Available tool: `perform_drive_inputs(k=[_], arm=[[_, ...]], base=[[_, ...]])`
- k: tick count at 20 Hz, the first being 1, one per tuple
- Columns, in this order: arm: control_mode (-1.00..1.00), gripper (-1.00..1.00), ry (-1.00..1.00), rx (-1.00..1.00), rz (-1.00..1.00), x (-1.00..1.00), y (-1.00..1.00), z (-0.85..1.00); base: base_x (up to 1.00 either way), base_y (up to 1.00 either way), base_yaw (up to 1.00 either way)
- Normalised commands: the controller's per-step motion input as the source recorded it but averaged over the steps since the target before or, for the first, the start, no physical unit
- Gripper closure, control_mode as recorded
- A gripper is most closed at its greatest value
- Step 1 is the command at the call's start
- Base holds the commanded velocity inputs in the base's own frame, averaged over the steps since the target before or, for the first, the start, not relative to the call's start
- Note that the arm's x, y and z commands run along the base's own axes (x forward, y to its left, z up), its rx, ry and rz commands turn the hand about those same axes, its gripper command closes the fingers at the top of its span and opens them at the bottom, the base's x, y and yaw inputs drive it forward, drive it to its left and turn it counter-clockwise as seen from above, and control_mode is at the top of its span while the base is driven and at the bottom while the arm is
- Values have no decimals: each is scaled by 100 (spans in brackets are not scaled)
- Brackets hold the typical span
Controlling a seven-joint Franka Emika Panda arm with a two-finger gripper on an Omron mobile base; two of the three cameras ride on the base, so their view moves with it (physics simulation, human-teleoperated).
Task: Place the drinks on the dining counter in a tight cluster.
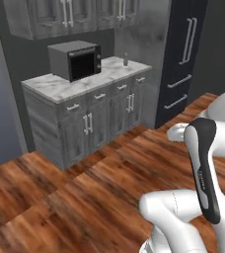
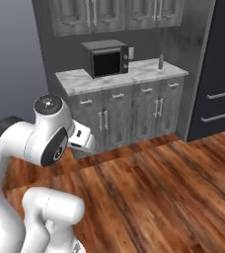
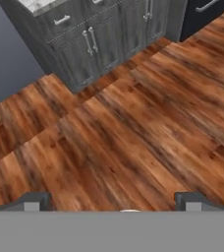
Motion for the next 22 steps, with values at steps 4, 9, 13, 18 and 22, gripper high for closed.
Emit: perform_drive_inputs(k=[4, 9, 13, 18, 22], arm=[[100, -100, 0, 0, 0, 0, 0, 0], [100, -100, 0, 0, 0, 0, 0, 0], [100, -100, 0, 0, 0, 0, 0, 0], [100, -100, 0, 0, 0, 0, 0, 0], [100, -100, 0, 0, 0, 0, 0, 0]], base=[[100, 4, 4], [100, -26, 19], [100, -36, 25], [100, -34, 27], [100, -39, 25]])
